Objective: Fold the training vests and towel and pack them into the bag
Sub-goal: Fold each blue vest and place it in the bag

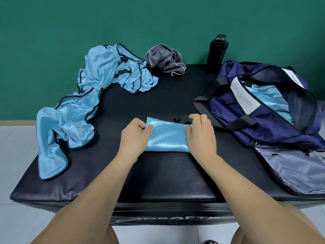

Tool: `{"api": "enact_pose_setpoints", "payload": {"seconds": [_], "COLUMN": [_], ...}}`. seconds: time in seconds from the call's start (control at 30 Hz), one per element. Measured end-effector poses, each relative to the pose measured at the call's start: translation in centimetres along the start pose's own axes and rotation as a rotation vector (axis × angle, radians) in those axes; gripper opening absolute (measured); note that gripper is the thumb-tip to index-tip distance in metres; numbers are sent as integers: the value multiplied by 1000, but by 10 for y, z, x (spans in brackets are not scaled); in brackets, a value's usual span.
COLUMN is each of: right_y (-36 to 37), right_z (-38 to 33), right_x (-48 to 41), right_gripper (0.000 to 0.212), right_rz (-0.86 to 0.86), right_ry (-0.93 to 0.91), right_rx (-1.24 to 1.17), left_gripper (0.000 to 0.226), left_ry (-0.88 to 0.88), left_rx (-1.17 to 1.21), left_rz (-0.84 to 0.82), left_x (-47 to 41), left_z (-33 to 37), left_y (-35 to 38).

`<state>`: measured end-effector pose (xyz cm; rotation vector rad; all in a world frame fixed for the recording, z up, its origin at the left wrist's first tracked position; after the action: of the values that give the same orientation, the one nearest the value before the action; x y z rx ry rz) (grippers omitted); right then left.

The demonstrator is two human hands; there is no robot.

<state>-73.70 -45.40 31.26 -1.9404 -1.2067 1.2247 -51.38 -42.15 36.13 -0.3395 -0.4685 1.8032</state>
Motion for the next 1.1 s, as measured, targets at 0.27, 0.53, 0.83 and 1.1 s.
{"api": "enact_pose_setpoints", "payload": {"seconds": [0.27, 0.53, 0.83, 1.1], "right_y": [-1, -85, -204, -287], "right_z": [4, -23, -11, 62], "right_x": [-2, -17, -43, -100], "right_gripper": [30, 30, 52, 46], "right_rz": [-126, -613, -1252, -1031], "right_ry": [27, 149, 157, 91], "right_rx": [-179, -754, -890, -570], "left_gripper": [15, 28, 13, 9], "left_ry": [100, 170, 376, 545], "left_rx": [46, 237, 321, 261], "left_rz": [-46, -414, -656, -602], "left_x": [6, 24, 49, 44], "left_z": [18, 49, 148, 216], "left_y": [-7, -45, -24, 61]}}
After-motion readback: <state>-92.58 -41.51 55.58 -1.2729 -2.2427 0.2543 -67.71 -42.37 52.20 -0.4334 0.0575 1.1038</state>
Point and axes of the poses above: each hand's wrist, its own x-axis away from the middle knuckle, its own y-axis out of the palm, z = x × y, the point moved 1 cm from there along -x, towards the middle knuckle, and after that the axes turned 8 degrees about y, right-handed, at the moved point
